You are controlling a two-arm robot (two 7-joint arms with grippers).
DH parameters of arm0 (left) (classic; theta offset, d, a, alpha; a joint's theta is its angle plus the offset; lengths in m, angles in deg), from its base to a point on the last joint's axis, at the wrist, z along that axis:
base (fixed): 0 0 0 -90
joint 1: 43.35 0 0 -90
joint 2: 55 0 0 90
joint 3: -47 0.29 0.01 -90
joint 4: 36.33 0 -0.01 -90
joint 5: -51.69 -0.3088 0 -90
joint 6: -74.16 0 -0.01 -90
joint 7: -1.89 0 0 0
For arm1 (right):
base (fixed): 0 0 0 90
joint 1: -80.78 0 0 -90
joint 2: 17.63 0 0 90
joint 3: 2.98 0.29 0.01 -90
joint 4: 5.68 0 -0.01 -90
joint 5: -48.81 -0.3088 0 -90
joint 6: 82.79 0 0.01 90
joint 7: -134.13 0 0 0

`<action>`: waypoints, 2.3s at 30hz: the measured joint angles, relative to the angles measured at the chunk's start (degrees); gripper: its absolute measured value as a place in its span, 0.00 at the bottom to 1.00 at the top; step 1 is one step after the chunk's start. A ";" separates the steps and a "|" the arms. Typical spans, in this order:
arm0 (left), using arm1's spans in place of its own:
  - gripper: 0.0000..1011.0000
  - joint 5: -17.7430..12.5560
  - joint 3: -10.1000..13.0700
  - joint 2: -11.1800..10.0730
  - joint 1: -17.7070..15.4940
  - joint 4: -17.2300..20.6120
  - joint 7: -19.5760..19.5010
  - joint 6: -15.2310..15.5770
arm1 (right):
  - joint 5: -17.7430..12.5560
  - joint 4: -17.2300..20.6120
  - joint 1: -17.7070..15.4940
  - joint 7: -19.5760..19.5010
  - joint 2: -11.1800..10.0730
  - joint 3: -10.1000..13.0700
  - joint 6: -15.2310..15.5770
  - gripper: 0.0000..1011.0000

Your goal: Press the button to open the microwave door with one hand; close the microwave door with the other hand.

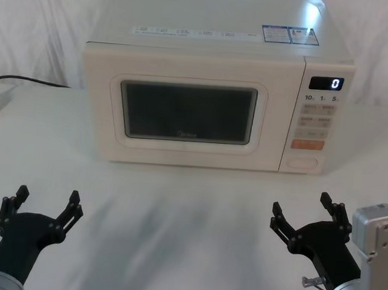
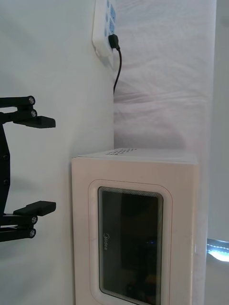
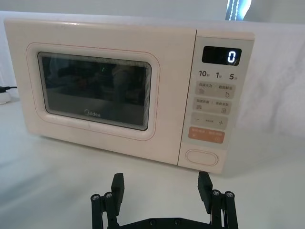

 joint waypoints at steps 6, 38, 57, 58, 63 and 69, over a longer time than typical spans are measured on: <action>0.99 0.00 0.00 0.00 0.00 -0.01 0.00 0.00 | 0.00 0.00 0.00 0.00 0.00 0.01 0.00 0.99; 0.99 0.00 0.01 0.00 0.00 -0.01 0.00 0.00 | 0.00 0.00 0.00 0.00 0.00 0.01 0.01 0.99; 0.99 0.00 0.01 0.00 0.00 -0.01 0.00 0.00 | 0.00 0.00 0.00 0.00 0.00 0.01 0.01 0.98; 0.99 0.00 0.01 0.00 0.00 -0.01 0.00 0.00 | 0.00 0.00 0.00 0.00 0.00 0.01 0.01 0.96; 0.99 0.00 0.01 0.00 0.00 -0.01 0.00 0.00 | 0.00 0.00 0.00 0.00 0.00 0.01 0.01 0.87; 0.99 0.00 0.01 0.00 0.00 -0.01 0.00 0.00 | 0.00 0.00 0.00 0.00 0.00 0.01 0.01 0.69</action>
